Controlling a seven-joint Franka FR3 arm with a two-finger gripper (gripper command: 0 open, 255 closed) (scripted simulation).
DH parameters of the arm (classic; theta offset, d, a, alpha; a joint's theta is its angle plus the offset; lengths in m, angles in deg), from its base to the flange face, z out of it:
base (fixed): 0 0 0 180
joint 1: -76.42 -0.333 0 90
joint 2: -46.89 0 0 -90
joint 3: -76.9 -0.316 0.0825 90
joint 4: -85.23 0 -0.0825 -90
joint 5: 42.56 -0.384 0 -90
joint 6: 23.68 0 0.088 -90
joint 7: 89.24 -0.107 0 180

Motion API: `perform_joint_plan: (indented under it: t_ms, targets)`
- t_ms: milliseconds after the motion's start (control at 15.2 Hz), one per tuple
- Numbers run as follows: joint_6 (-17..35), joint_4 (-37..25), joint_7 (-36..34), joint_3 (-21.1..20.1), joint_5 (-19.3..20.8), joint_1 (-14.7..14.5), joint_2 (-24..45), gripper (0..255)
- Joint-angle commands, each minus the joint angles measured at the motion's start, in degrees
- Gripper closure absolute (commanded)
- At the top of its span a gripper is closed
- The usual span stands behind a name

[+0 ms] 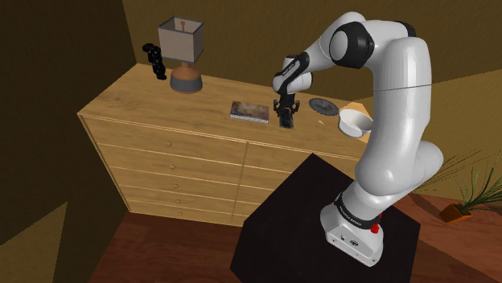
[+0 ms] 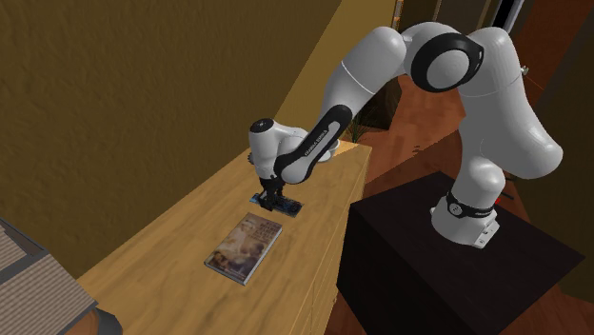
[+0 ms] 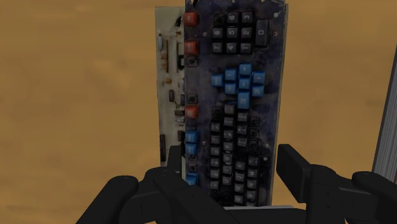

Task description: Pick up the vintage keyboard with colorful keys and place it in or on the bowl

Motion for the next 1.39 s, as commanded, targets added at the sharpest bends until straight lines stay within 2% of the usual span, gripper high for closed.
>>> perform_joint_plan:
  t_ms: [0, 198, 1320]
  targets:
    - [0.0, 0.0, 0.0, 0.0, 0.0, 0.0, 0.0, 255]
    - [0.0, 0.0, 0.0, 0.0, 0.0, 0.0, 0.0, 255]
    - [-9.2, 0.3, 0.7, 0.9, 1.0, -0.9, -9.6, 255]
